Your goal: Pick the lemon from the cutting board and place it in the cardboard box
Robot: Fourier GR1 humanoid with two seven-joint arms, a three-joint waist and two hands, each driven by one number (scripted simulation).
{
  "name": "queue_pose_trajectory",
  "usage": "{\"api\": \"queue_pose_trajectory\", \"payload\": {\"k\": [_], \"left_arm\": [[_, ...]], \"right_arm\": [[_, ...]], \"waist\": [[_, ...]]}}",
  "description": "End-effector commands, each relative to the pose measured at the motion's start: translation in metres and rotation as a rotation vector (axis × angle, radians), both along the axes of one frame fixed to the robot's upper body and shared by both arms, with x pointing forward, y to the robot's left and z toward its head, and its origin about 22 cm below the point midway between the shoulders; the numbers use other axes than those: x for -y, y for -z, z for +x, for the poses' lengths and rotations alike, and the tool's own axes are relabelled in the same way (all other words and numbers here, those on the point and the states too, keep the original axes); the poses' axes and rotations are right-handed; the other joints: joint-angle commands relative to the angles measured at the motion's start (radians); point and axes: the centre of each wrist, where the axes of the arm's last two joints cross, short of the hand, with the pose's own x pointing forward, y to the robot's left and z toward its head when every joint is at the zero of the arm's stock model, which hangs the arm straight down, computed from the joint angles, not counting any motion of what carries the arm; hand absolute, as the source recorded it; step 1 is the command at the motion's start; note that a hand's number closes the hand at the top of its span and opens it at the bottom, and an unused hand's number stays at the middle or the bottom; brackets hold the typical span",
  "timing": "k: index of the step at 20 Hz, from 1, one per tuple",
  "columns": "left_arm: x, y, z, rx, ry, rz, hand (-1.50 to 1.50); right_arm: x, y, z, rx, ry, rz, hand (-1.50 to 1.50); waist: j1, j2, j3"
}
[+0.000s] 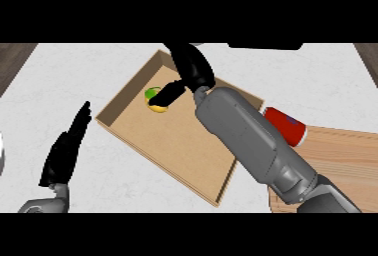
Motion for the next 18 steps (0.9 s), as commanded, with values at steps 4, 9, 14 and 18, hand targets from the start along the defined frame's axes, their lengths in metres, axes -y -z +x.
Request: {"api": "queue_pose_trajectory", "payload": {"k": [4, 9, 14, 18], "left_arm": [[0.000, 0.003, -0.017, -0.008, -0.021, -0.016, 0.00], [-0.024, -0.006, -0.013, -0.013, -0.024, 0.011, 0.00], [-0.004, 0.006, -0.015, -0.007, -0.028, 0.002, 0.00], [-0.018, -0.003, -0.013, -0.024, -0.033, -0.010, 0.00]], "right_arm": [[0.032, 0.003, 0.016, -0.006, 0.113, 0.351, -1.50], [0.076, -0.015, 0.040, -0.020, 0.194, 0.480, -1.50], [0.172, -0.020, 0.057, 0.036, 0.320, 0.534, -1.50], [0.242, -0.016, 0.054, 0.043, 0.330, 0.576, -1.50]], "waist": [[-0.019, -0.005, 0.001], [-0.032, -0.006, 0.000], [-0.037, -0.004, 0.001], [-0.038, -0.004, 0.001]]}}
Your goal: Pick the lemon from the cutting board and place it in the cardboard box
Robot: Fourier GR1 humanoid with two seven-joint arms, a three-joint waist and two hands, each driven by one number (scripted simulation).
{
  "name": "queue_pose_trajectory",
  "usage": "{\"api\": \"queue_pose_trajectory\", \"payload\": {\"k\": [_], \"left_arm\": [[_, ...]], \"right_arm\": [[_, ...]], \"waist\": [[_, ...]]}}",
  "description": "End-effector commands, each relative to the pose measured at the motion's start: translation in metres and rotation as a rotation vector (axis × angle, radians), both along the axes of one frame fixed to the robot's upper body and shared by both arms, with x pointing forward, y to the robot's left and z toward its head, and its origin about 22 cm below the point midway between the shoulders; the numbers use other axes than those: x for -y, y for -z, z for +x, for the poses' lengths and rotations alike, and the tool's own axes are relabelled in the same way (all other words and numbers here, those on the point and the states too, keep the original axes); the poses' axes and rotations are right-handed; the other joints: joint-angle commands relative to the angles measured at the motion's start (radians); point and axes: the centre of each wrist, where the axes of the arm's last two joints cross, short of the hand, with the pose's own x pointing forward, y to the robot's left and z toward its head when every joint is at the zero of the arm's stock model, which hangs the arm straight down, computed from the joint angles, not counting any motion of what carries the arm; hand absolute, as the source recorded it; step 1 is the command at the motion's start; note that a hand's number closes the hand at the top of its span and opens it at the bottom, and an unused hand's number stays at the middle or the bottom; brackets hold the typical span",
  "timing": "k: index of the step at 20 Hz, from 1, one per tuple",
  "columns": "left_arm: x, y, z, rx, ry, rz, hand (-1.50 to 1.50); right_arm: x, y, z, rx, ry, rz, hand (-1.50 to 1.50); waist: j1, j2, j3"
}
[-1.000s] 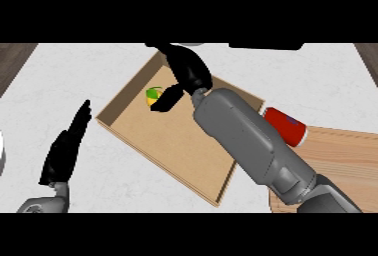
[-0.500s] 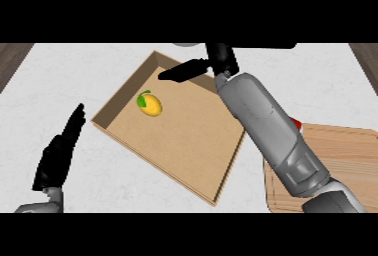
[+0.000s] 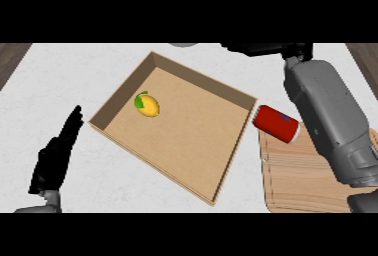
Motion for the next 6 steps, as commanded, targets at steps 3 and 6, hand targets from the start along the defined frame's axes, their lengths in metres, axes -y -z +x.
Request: {"api": "queue_pose_trajectory", "payload": {"k": [3, 6], "left_arm": [[0.002, 0.007, -0.011, 0.009, 0.019, -0.006, 0.00], [0.002, 0.011, 0.001, 0.007, 0.010, 0.008, 0.00]], "right_arm": [[0.096, -0.002, -0.003, 0.036, 0.013, 0.031, -1.50], [0.130, -0.012, -0.005, 0.040, -0.022, -0.001, -1.50]], "waist": [[0.006, 0.001, 0.000], [0.012, 0.006, 0.000]]}}
